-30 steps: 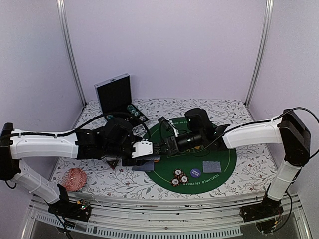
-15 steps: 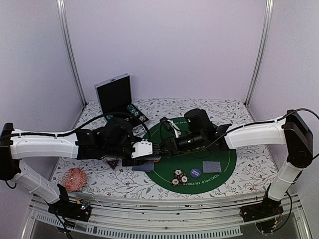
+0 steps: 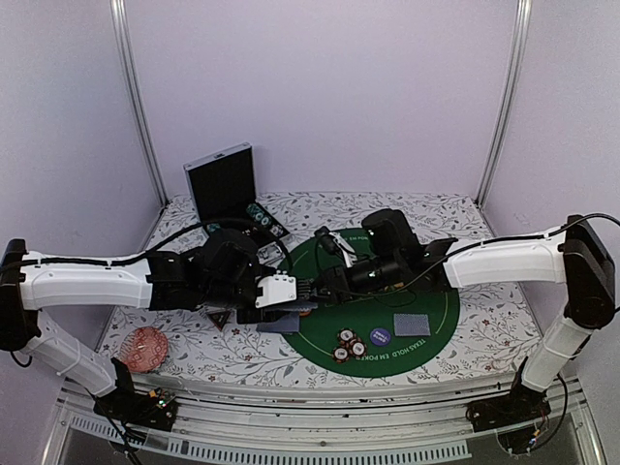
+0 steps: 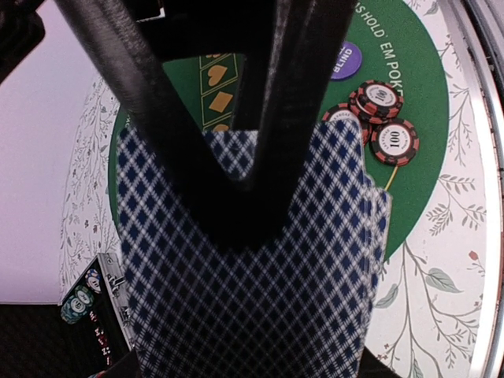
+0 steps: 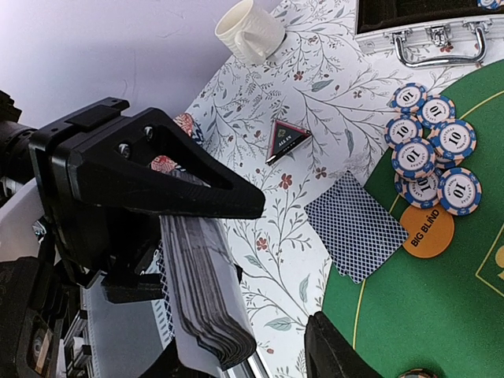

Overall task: Distribute texas hold em gaming equipment
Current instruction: Pick up the poker card from the face-down deck piles.

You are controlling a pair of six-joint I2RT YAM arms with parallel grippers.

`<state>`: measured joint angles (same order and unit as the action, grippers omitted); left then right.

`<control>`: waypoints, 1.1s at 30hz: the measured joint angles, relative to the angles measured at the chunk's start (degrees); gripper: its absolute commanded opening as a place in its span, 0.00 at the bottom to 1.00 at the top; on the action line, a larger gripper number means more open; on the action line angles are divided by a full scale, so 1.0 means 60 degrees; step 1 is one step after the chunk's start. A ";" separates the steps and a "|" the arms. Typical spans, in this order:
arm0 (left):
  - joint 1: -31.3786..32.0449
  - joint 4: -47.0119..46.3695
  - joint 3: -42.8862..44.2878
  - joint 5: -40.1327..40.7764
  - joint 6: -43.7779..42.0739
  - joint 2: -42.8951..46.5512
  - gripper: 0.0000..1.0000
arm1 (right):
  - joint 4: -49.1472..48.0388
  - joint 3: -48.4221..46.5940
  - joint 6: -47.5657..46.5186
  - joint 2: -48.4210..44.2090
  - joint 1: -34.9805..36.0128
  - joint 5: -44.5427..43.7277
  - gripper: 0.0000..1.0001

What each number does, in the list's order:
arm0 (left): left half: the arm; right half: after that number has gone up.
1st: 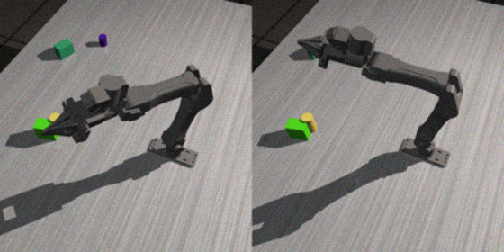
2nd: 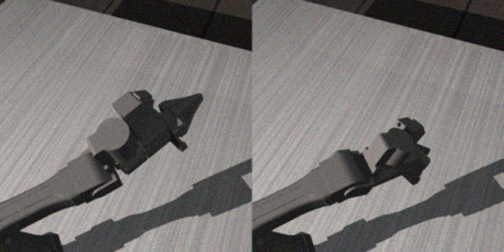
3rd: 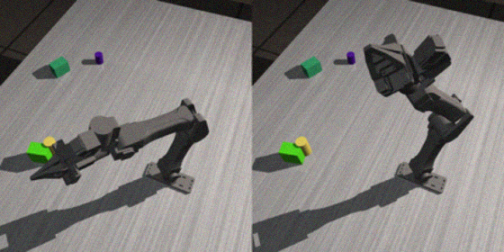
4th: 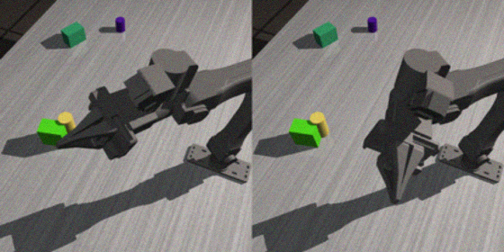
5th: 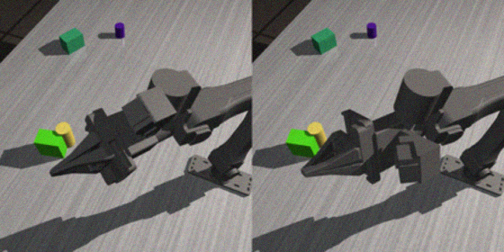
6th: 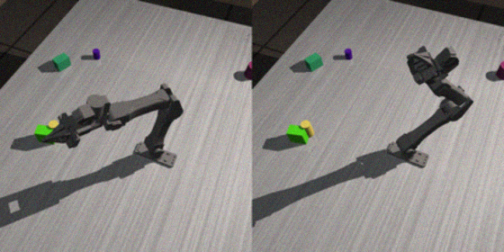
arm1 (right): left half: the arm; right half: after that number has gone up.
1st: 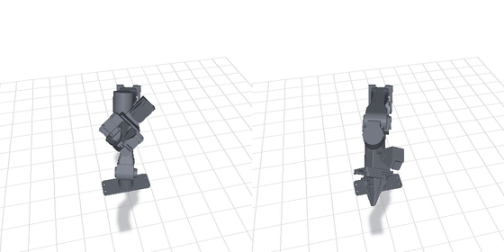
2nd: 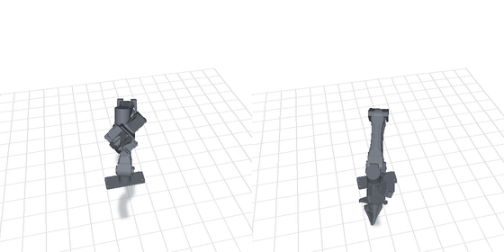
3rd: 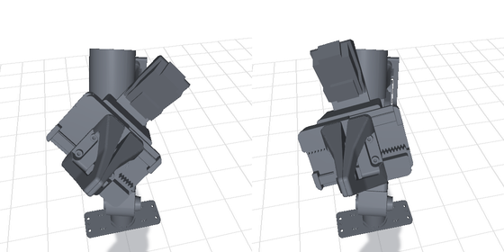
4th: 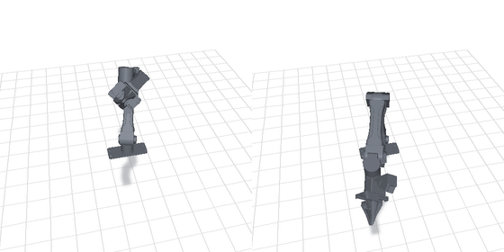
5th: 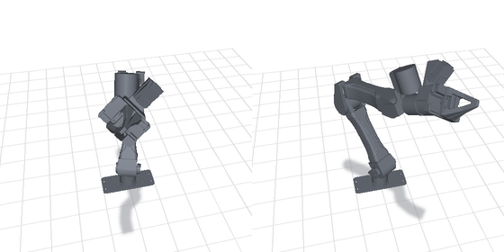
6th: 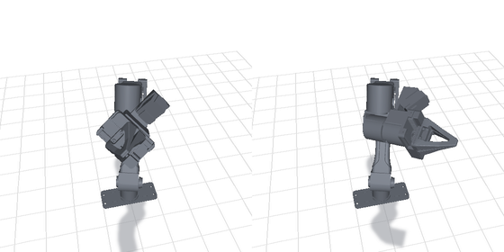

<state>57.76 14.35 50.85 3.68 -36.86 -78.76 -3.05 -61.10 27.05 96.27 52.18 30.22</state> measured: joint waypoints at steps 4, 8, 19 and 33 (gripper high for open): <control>0.0000 0.0011 0.0000 0.0000 0.0004 -0.0007 0.53 | 0.0117 0.0000 -0.0044 -0.0015 0.0000 0.0011 0.45; 0.0000 0.0007 0.0000 0.0000 0.0004 -0.0069 0.53 | 0.0244 0.0000 -0.0055 -0.0018 0.0011 0.0007 0.45; 0.0000 0.0011 0.0000 -0.0004 0.0007 -0.0127 0.54 | 0.0474 0.0000 -0.0131 -0.0339 0.0047 -0.0237 0.33; 0.0000 0.0011 0.0000 0.0000 0.0007 -0.0127 0.53 | 0.0914 0.0000 -0.0175 -0.0667 0.0106 -0.0506 0.14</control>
<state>57.76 14.41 50.85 3.68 -36.82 -79.53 2.44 -61.10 26.00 92.27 52.82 27.18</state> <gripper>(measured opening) 0.537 0.202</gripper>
